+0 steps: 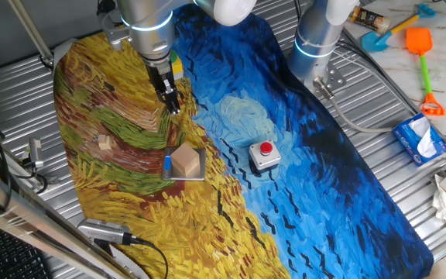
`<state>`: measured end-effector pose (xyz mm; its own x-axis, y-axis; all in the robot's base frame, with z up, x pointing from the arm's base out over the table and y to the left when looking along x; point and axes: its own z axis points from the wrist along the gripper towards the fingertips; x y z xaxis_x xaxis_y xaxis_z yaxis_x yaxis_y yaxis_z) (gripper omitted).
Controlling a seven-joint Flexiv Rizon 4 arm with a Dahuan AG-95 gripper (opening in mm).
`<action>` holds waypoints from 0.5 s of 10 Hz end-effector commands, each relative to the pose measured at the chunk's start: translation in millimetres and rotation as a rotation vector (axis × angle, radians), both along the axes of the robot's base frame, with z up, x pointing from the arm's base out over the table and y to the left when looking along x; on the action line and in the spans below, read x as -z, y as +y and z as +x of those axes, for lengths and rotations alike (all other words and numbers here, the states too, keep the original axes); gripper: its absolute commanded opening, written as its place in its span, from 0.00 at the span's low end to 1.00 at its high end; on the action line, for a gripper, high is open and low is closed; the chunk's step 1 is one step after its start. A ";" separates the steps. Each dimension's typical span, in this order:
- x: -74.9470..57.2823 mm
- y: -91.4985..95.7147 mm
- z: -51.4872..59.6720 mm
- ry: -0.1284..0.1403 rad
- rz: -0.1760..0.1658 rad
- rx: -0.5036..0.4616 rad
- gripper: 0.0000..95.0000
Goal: Remove the object from the scale
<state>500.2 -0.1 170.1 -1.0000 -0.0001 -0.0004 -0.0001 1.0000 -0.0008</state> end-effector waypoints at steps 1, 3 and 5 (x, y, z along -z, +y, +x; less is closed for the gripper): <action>0.1 0.1 -0.2 0.000 0.001 0.000 1.00; 0.1 0.1 -0.1 0.019 0.012 -0.137 0.00; 0.1 0.1 -0.1 0.020 0.012 -0.135 0.00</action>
